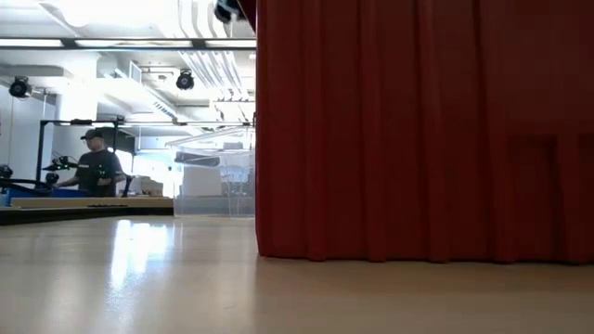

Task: Sort blocks
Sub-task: Remove the bin divider from the red bin

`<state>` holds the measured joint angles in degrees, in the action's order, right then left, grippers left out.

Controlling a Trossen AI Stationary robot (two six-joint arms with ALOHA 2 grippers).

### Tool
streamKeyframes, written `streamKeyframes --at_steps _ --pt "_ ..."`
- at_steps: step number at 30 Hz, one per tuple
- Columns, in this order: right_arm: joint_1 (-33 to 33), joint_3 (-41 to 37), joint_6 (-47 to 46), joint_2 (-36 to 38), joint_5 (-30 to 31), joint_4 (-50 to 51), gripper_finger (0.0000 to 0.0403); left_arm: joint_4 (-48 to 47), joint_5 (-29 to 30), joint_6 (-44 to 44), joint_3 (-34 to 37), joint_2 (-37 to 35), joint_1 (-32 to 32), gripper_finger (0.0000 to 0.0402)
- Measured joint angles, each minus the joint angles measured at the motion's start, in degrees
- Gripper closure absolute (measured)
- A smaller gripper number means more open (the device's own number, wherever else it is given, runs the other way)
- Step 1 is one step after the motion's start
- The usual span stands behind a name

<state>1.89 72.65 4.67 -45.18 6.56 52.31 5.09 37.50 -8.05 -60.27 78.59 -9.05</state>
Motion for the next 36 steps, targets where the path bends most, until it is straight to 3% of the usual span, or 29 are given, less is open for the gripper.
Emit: streamKeyframes --at_steps 6,20,36 --pt "0.0 -0.07 -0.11 -0.52 0.07 -0.22 0.0403 -0.71 0.16 -1.1 0.0 -3.66 -1.8 0.0197" --pt "0.93 -0.12 0.37 -2.1 -0.56 -0.86 0.0403 -0.54 0.44 -3.73 0.0 -3.76 -1.19 0.0176" --pt "1.01 -0.12 0.96 -7.44 -0.88 -3.21 0.0403 6.07 -8.43 -6.96 0.0 -3.74 -0.93 0.0251"
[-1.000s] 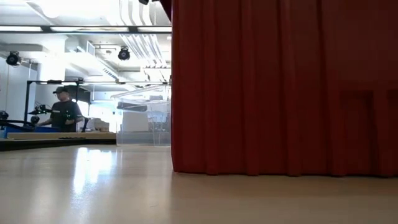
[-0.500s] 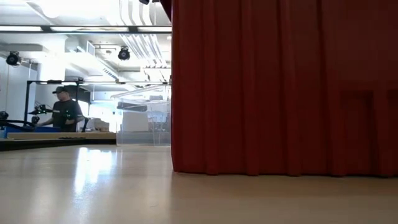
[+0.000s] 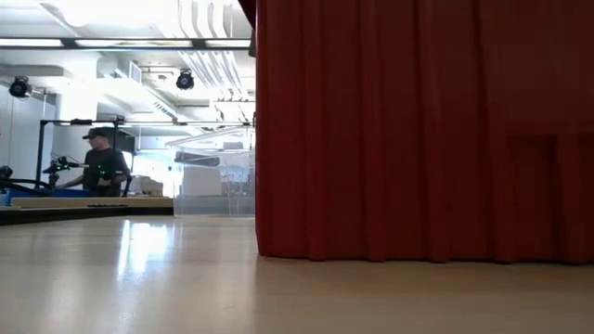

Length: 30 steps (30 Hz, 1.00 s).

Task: Sort blocks
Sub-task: Remove the bin divider from the red bin

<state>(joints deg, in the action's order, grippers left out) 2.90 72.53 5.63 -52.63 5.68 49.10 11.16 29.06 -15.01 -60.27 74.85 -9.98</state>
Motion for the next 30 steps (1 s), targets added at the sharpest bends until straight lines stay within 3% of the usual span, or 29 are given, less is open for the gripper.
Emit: streamKeyframes --at_steps 6,12,20,24,27,30 --pt "0.0 0.0 1.11 -0.94 -1.25 -1.81 0.0403 0.17 -1.23 -0.11 0.0 0.02 0.07 0.0289" --pt "-0.03 0.0 1.07 -0.81 -0.92 -1.95 0.0403 0.42 -0.99 -1.03 0.0 -0.11 -0.02 0.039" --pt "-0.04 1.63 0.04 -0.14 -0.79 -1.88 0.0403 0.67 5.0 -4.24 0.0 -2.69 -3.07 0.04" --pt "-0.02 2.47 0.88 0.27 -1.19 -1.85 0.0403 0.35 11.63 -7.32 0.0 -5.15 -7.06 0.0401" --pt "-0.02 2.89 1.68 0.8 -1.24 0.04 0.0402 -0.15 19.94 -9.05 0.0 -7.32 -10.27 0.04" --pt "-0.02 3.29 1.99 0.91 -1.27 -1.08 0.04 -0.49 22.42 -8.73 -0.14 -8.59 -12.39 0.04"
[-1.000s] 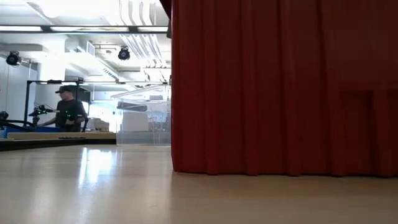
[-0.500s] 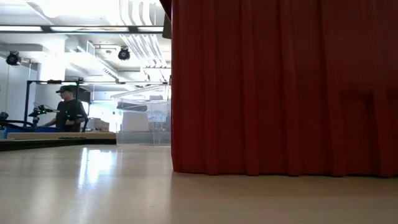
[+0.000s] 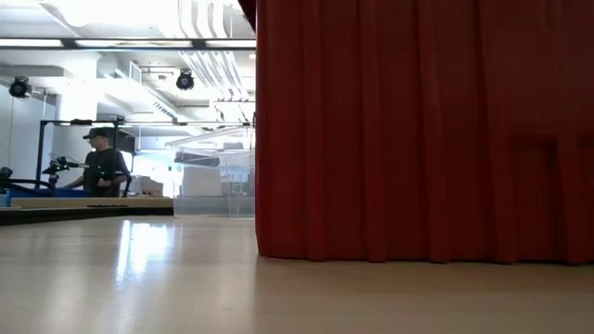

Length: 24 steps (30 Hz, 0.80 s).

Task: Sort blocks
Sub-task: Remove the bin divider from the red bin

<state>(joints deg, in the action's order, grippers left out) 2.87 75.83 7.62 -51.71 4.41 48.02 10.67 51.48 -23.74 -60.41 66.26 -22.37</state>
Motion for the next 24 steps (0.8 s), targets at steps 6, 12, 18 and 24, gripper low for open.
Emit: streamKeyframes --at_steps 6,12,18,24 --pt "0.0 -0.08 1.99 -1.27 1.59 -0.51 0.0402 -2.06 0.23 2.46 0.15 1.3 -0.56 0.04" --pt "0.02 -0.08 1.86 -2.55 1.55 -0.24 0.0403 -2.53 -0.2 2.77 0.14 2.11 -0.56 0.0389" --pt "0.02 -0.08 1.84 -2.28 1.59 -0.34 0.0403 -4.13 -2.77 3.44 0.14 1.94 -0.54 0.0291" --pt "0.02 -0.08 1.84 -2.41 1.41 -0.41 0.0403 -4.41 -2.99 5.22 0.14 1.94 0.52 0.0154"
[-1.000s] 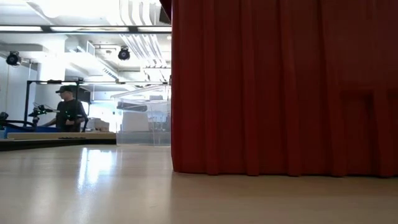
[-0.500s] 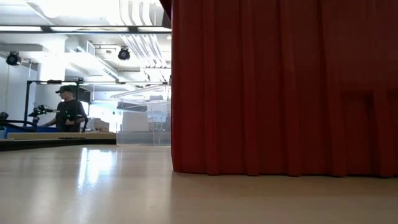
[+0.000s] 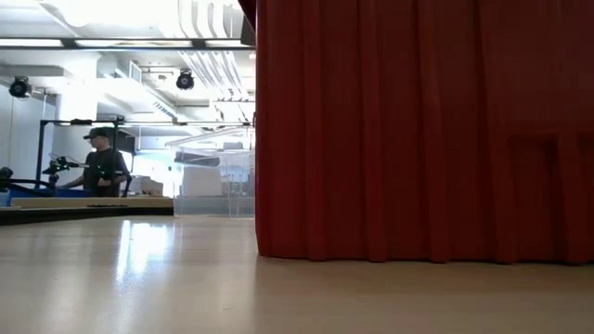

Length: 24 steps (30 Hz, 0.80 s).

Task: Sort blocks
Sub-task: Remove the bin divider from the red bin

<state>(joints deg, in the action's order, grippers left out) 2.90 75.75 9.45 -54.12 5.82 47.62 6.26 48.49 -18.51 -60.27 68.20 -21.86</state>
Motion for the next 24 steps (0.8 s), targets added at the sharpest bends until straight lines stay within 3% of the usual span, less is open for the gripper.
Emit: streamKeyframes --at_steps 4,8,19,22,24 --pt "0.24 0.0 0.03 -0.33 -0.32 -0.13 0.0403 0.13 -1.07 1.28 0.0 0.0 2.03 0.0102" --pt "0.61 0.0 0.07 -0.8 -0.46 -0.39 0.0403 0.52 -7.38 2.62 0.0 0.02 4.98 0.01" --pt "0.61 0.0 0.19 -2.01 -1.38 -1.24 0.0403 2.44 -24.07 6.26 0.0 2.84 11.92 0.0152" --pt "0.61 0.0 0.18 -2.19 -1.38 -1.28 0.0403 3.37 -25.5 6.69 0.0 4.19 12.19 0.0191" --pt "0.61 0.0 0.13 -2.28 -1.38 -1.26 0.0403 4.62 -26.25 6.45 0.0 4.78 12.23 0.0239"
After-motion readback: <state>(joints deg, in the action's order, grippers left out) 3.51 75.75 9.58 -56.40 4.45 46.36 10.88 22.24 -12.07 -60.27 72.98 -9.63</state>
